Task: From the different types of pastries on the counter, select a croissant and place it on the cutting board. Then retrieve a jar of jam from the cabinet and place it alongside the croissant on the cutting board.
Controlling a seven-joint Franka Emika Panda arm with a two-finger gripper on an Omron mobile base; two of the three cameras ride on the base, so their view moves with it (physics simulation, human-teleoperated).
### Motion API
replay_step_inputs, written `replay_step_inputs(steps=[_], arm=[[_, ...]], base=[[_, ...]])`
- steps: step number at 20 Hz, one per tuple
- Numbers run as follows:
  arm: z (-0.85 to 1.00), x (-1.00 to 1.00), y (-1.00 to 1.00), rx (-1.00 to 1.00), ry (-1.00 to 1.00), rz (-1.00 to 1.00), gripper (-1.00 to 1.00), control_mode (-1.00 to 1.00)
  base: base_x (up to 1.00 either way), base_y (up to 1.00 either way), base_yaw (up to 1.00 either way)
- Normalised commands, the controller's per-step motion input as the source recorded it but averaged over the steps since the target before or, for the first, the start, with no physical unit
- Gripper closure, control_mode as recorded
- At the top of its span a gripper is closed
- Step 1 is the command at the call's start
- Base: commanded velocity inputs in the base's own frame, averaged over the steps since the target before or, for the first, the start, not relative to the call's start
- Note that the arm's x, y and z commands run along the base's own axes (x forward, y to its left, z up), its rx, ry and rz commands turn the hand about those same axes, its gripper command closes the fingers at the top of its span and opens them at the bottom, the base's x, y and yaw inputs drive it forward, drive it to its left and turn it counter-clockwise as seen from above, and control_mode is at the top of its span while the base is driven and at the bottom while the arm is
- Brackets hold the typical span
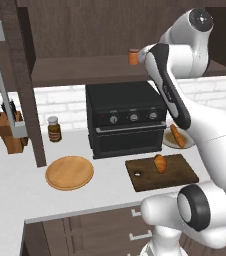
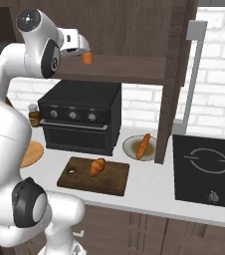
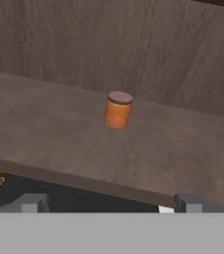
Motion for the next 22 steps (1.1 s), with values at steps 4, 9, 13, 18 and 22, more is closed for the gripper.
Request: replay_step_inputs(steps=[4,9,13,18,22], arm=[[-0.08,0.13,0.0,0.0,-0.04,0.0,-1.0,-1.0],[-0.06,0.08,0.0,0.0,-0.03,0.0,-1.0,-1.0],[0.0,0.19,0.0,0.0,0.0,0.0,-1.0,-1.0],[0.0,0.3,0.04,0.0,0.0,-0.03,-1.0,-1.0],[0.0,0.25,0.18,0.0,0.0,-0.04,-1.0,-1.0]], base=[[0.0,0.0,0.0],[0.0,0.0,0.0],[0.0,0.0,0.0],[0.0,0.0,0.0],[0.0,0.0,0.0]])
